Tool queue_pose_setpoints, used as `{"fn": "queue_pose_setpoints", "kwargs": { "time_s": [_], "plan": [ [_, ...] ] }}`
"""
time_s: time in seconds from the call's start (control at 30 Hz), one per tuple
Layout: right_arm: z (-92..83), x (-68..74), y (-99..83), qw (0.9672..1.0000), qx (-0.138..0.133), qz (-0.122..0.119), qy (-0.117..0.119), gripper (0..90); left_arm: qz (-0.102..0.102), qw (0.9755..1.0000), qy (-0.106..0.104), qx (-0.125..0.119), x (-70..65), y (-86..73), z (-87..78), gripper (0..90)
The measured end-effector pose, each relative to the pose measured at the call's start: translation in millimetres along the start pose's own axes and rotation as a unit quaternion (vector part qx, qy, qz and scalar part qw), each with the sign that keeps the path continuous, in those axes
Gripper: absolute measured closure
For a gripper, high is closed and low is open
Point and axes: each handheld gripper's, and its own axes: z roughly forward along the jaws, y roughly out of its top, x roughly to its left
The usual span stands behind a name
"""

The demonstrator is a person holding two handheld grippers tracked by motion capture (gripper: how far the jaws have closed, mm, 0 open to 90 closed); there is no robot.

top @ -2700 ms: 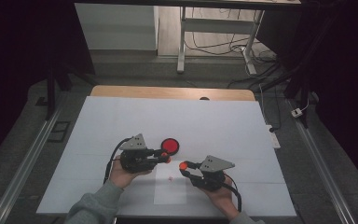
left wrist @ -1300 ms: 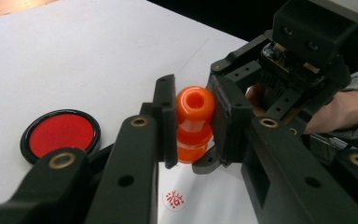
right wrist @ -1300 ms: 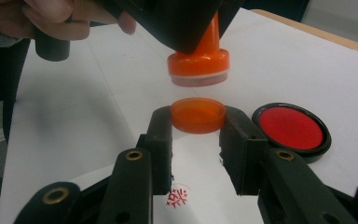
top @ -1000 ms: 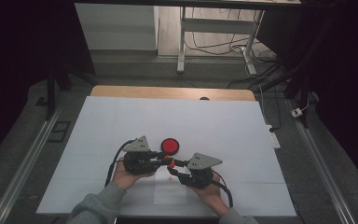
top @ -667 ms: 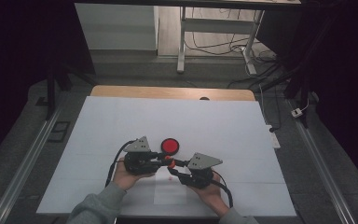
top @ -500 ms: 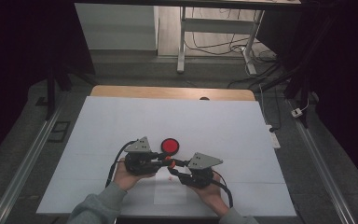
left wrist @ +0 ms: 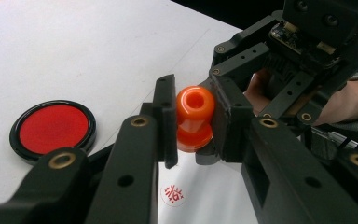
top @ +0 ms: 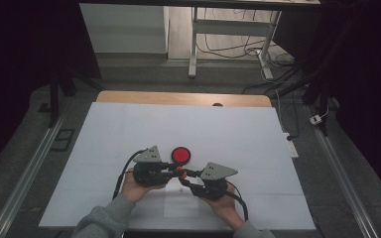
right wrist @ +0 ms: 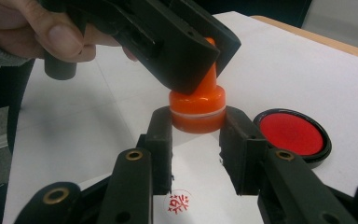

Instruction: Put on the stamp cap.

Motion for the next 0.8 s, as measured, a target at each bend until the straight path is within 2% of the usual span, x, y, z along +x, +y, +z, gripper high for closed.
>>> {"fn": "queue_pose_setpoints", "kwargs": {
  "time_s": [0.8],
  "plan": [
    [-0.9,4.9,1.7,0.9993,0.014,-0.027,-0.02,65.3,-0.008,0.9999,-0.005,-0.005,0.9,-4.7,4.0,72.7]
  ]
}}
